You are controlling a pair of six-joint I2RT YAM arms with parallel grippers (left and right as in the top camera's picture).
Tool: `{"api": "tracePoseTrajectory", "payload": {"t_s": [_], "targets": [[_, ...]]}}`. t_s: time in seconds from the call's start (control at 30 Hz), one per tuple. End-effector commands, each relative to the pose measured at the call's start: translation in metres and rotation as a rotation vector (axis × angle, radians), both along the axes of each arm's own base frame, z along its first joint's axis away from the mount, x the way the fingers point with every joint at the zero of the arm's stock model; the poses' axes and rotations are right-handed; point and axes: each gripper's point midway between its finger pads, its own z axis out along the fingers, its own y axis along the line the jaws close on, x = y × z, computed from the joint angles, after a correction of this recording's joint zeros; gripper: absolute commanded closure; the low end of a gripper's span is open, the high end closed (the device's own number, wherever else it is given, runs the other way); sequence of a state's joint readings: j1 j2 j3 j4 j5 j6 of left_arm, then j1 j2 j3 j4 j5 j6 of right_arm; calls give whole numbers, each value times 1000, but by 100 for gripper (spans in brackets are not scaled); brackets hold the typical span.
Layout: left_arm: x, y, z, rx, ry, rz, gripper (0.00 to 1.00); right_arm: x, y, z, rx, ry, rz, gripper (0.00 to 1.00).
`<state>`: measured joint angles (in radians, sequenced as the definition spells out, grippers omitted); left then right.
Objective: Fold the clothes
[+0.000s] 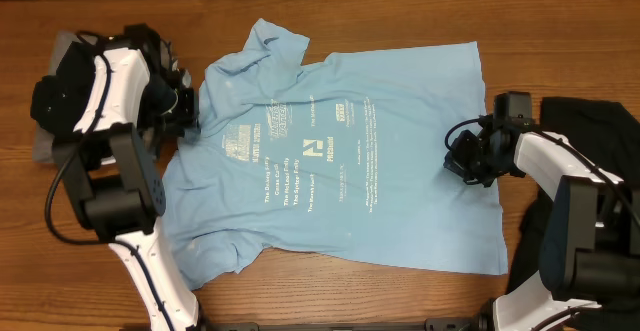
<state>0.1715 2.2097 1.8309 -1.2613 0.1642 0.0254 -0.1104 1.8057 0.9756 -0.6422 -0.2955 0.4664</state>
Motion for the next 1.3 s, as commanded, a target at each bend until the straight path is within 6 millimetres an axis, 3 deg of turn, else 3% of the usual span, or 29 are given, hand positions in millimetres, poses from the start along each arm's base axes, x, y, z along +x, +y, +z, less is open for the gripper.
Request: {"api": "tracePoseTrajectory", "payload": {"t_s": [0.0, 0.07, 0.2, 0.27, 0.37, 0.57, 0.67, 0.77, 0.9, 1.0, 1.17, 1.27], "targets": [[11, -14, 55, -38, -151, -31, 57, -53, -78, -39, -389, 262, -250, 96], [12, -18, 65, -38, -176, -42, 53, -67, -101, -36, -437, 314, -351, 96], [12, -31, 69, -41, -183, -75, 49, -81, -127, -34, -383, 359, -462, 96], [10, -41, 66, -47, -173, -101, 49, -69, -121, -34, -264, 306, -393, 96], [7, -59, 57, -52, -158, -149, 52, -40, -100, -22, -101, 177, -247, 87], [1, -88, 21, -29, -148, -223, 51, -9, -83, 29, 6, 6, -163, 72], [-11, -98, -5, -40, -120, -218, 68, -3, -78, 57, 29, -62, -156, 70], [-27, -103, -28, -48, -86, -218, 75, 0, -75, 81, 32, -130, -147, 68], [-55, -92, -56, 1, -6, -206, 96, 1, -72, 100, 32, -188, -141, 67], [-75, -64, -66, 111, 73, -144, 96, 0, -70, 103, 30, -197, -126, 67], [-98, 6, -51, 297, 174, 24, 96, -3, -59, 101, 26, -188, -58, 67], [-96, 21, -36, 247, 143, 92, 96, 1, -48, 102, 25, -201, -20, 67]]}}
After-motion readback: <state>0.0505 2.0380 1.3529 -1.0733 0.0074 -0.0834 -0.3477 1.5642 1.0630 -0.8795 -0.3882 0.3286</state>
